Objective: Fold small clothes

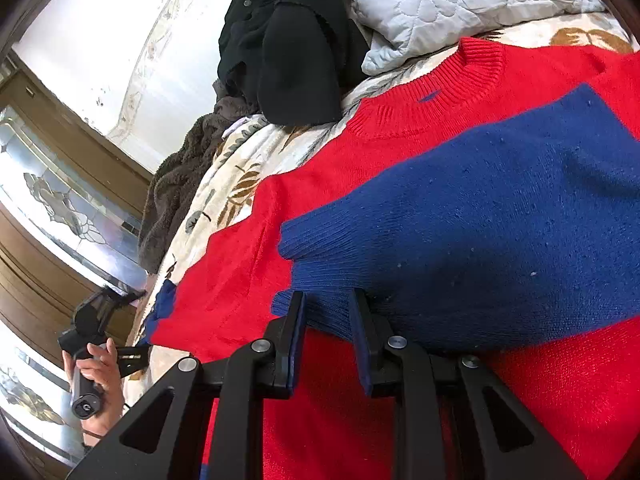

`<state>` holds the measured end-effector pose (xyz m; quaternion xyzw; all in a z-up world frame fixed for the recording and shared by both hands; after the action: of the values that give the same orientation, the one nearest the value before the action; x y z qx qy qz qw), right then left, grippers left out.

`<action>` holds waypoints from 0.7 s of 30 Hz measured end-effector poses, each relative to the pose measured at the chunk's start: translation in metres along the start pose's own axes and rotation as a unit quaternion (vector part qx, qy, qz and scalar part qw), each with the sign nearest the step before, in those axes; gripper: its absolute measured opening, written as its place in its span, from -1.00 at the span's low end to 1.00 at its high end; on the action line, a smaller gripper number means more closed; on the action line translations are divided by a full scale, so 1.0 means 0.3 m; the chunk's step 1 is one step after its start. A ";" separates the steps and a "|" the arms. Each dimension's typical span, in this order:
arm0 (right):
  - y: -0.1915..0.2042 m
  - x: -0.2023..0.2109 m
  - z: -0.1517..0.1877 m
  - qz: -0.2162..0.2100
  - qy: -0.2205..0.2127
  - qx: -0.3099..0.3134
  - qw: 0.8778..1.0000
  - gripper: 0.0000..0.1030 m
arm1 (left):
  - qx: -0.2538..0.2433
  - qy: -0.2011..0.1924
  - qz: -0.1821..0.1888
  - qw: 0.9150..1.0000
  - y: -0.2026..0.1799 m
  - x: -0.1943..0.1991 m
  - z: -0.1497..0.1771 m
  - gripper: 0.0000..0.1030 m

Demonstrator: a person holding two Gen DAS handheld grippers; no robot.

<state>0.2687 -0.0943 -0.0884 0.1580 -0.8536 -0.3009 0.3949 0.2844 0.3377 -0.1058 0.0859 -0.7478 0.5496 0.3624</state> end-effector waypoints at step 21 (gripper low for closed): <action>-0.183 0.310 -0.069 0.121 -0.025 0.015 0.992 -0.25 | -0.270 0.049 0.082 0.958 -0.572 0.031 0.554 -0.83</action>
<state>0.2270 -0.1917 -0.0591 0.0518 -0.8804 -0.2423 0.4044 0.2937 0.1279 0.0084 -0.1035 -0.8542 0.3585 0.3620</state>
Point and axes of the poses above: each gripper's, at about its wrist camera, not at the fingertips, and x roughly against the way its jaws point, y to its left, z to its underside, the point moved 3 cm from there along -x, roughly the way its jaws point
